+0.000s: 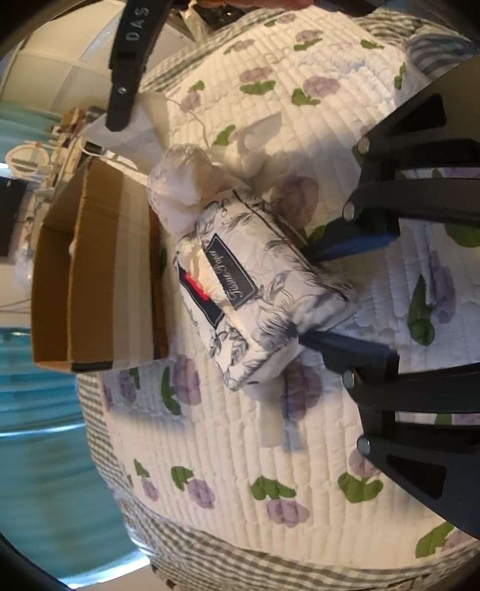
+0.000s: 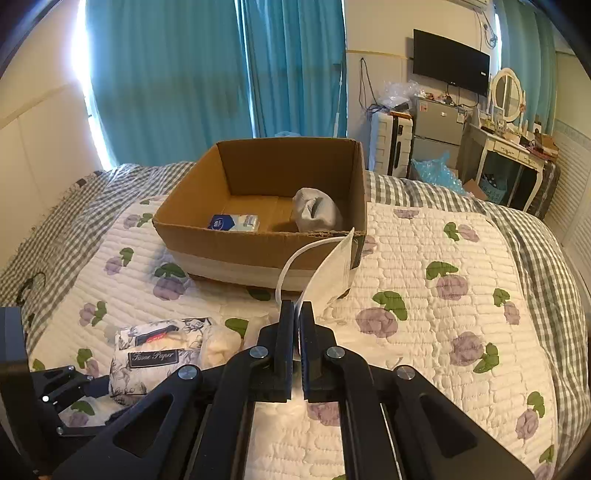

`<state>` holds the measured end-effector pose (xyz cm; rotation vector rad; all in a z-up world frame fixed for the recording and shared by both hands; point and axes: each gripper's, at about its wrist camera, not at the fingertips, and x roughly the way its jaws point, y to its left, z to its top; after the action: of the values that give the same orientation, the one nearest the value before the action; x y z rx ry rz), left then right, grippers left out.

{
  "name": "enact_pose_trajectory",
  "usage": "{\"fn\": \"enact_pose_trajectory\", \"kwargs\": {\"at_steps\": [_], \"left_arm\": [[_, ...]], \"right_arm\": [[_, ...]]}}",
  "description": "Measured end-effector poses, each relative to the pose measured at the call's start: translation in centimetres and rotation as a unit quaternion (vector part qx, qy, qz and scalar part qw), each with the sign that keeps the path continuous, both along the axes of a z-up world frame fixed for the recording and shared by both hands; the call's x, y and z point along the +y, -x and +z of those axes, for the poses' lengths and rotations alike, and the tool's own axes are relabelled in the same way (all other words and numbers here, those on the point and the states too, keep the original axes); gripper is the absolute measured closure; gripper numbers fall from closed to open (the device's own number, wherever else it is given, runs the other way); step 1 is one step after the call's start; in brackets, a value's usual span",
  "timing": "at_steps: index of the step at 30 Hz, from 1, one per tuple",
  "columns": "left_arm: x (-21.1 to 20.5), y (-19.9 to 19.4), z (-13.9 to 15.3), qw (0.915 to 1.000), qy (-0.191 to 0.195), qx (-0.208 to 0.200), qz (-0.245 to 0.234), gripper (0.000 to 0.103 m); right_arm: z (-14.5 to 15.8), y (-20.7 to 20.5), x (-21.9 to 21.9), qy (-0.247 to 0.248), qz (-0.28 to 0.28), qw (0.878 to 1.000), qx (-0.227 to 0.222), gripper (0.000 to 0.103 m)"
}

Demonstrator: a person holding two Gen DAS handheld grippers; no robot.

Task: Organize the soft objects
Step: 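Carry the packet and mask into the box and open both grippers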

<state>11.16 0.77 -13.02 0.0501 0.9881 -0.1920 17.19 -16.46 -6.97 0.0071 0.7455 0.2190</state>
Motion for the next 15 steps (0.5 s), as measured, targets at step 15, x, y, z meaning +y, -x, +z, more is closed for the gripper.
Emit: {"fn": "enact_pose_trajectory", "kwargs": {"at_steps": [15], "left_arm": [[-0.5, 4.5, 10.2, 0.9912, -0.031, -0.128, 0.004, 0.092]], "right_arm": [[7.5, 4.8, -0.4, 0.001, 0.009, 0.998, -0.058, 0.1]]}}
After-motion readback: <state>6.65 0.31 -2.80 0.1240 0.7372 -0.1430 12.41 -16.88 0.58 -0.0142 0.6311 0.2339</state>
